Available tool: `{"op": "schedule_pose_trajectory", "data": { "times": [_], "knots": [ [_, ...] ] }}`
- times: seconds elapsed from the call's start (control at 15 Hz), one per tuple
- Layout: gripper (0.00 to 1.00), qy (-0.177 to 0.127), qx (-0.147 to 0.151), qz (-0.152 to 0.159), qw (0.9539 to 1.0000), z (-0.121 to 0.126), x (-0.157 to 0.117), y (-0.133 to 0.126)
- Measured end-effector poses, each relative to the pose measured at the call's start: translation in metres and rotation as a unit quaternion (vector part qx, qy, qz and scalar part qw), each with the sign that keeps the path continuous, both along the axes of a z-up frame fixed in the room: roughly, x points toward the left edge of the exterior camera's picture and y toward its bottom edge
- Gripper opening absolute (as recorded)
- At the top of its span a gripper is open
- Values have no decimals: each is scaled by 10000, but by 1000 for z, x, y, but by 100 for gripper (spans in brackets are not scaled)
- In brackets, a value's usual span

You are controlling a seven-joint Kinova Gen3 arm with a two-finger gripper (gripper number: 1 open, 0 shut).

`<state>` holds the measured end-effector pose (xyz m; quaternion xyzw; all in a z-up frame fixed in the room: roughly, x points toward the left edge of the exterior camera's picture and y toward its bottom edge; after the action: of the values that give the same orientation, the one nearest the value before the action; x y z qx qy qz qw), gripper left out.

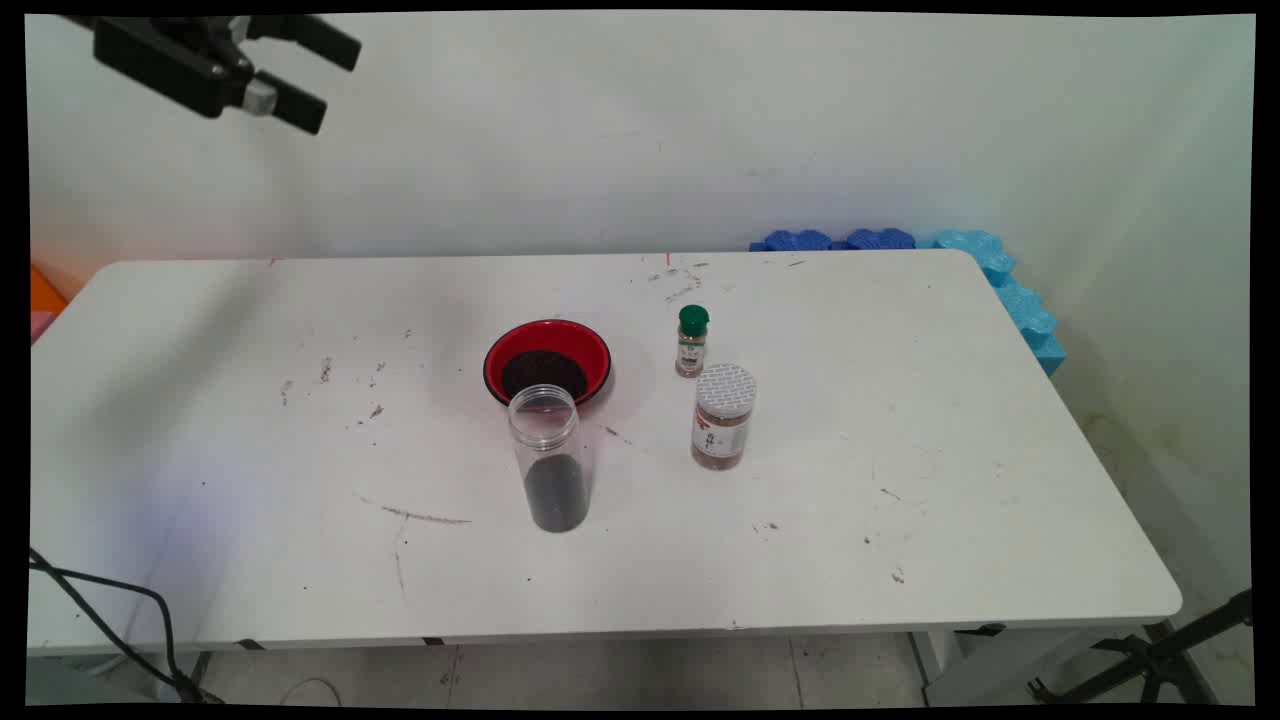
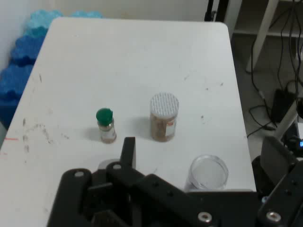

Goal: Pick up the black seasoning powder from the table

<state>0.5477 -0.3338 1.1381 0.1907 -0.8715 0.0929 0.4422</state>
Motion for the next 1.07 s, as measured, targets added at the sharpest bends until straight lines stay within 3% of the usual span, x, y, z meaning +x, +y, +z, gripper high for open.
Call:
{"op": "schedule_pose_trajectory", "data": {
  "times": [0.53, 0.87, 1.07],
  "knots": [
    [100, -339, 538, 255, 9977, -57, 45, 43],
    [100, -498, 729, 408, 9953, -103, 74, 74],
    [100, -509, 785, 421, 9947, -125, 77, 87]
  ]
}}
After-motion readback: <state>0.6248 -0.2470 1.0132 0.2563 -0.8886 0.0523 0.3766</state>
